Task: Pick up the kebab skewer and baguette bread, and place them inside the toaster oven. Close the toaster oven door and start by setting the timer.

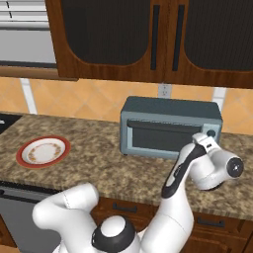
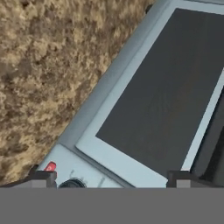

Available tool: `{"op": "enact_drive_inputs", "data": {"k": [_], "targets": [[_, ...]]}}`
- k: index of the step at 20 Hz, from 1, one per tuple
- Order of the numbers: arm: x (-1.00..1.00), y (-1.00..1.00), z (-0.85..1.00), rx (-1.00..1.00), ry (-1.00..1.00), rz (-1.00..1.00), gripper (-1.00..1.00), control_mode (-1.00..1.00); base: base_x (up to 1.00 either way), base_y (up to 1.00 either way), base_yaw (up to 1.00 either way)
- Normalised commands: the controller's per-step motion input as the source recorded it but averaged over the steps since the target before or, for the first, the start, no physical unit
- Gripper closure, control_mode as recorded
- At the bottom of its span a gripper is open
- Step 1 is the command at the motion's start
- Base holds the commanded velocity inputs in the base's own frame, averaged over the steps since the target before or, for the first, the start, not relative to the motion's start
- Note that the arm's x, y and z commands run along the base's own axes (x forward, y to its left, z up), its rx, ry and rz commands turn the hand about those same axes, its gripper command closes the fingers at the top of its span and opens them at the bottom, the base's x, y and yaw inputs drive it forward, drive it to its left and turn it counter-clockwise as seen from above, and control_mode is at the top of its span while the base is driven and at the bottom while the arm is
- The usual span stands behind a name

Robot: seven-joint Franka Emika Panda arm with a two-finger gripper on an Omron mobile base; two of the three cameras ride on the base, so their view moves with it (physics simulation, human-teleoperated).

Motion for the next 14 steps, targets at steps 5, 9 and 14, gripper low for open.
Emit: {"op": "enact_drive_inputs", "data": {"k": [5, 9, 14], "targets": [[0.22, -0.14, -0.12, 0.04, -0.03, 0.00, -1.00, -1.00, 0.00, 0.00, 0.00], [0.04, -0.17, -0.20, 0.03, -0.06, 0.00, -1.00, -1.00, 0.00, 0.00, 0.00], [0.12, -0.09, -0.28, 0.02, -0.05, 0.00, -1.00, -1.00, 0.00, 0.00, 0.00]]}}
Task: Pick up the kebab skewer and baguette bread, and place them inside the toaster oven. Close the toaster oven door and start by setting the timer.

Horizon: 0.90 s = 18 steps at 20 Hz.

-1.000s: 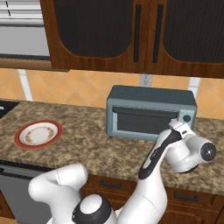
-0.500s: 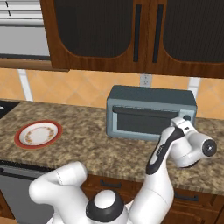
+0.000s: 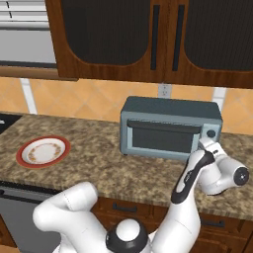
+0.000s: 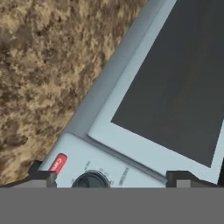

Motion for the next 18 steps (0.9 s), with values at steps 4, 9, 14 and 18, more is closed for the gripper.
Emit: {"op": "enact_drive_inputs", "data": {"k": [4, 9, 14, 18], "targets": [[0.21, -0.02, -0.11, 0.01, -0.04, 0.00, -1.00, -1.00, 0.00, 0.00, 0.00], [0.17, -0.15, -0.06, 0.00, -0.05, 0.00, -1.00, -1.00, 0.00, 0.00, 0.00], [0.23, -0.17, -0.11, 0.00, -0.04, 0.00, -1.00, -1.00, 0.00, 0.00, 0.00], [0.16, -0.07, -0.14, 0.00, -0.04, 0.00, -1.00, -1.00, 0.00, 0.00, 0.00]]}}
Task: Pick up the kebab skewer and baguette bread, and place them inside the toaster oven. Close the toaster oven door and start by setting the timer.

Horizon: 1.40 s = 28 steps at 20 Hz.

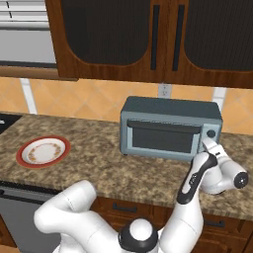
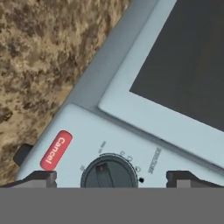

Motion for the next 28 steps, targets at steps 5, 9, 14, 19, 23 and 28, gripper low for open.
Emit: {"op": "enact_drive_inputs", "data": {"k": [5, 9, 14, 19, 23, 28], "targets": [[0.01, -0.16, -0.17, 0.00, -0.03, 0.00, -1.00, -1.00, 0.00, 0.00, 0.00], [0.00, -0.16, -0.05, 0.00, -0.03, 0.00, -1.00, -1.00, 0.00, 0.00, 0.00], [0.00, 0.00, 0.00, 0.00, -0.05, 0.00, -1.00, -1.00, 0.00, 0.00, 0.00], [0.00, 0.00, 0.00, 0.00, -0.05, 0.00, -1.00, -1.00, 0.00, 0.00, 0.00], [0.00, 0.04, 0.00, 0.00, -0.01, 0.00, -1.00, -1.00, 0.00, 0.00, 0.00], [0.00, 0.08, 0.00, 0.00, 0.00, 0.00, -1.00, -1.00, 0.00, 0.00, 0.00]]}}
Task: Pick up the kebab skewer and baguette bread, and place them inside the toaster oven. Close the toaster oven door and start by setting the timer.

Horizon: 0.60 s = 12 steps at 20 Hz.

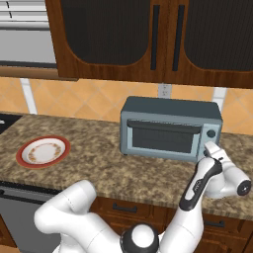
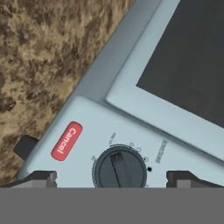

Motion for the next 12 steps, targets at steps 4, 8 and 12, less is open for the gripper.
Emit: {"op": "enact_drive_inputs", "data": {"k": [4, 8, 12], "targets": [[0.00, 0.11, 0.00, 0.00, 0.00, 0.00, -1.00, -1.00, 0.00, 0.00, 0.00], [0.00, 0.03, 0.00, 0.00, 0.00, 0.00, -1.00, -1.00, 0.00, 0.00, 0.00], [0.00, 0.01, 0.00, 0.00, 0.00, 0.00, -1.00, -1.00, 0.00, 0.00, 0.00]]}}
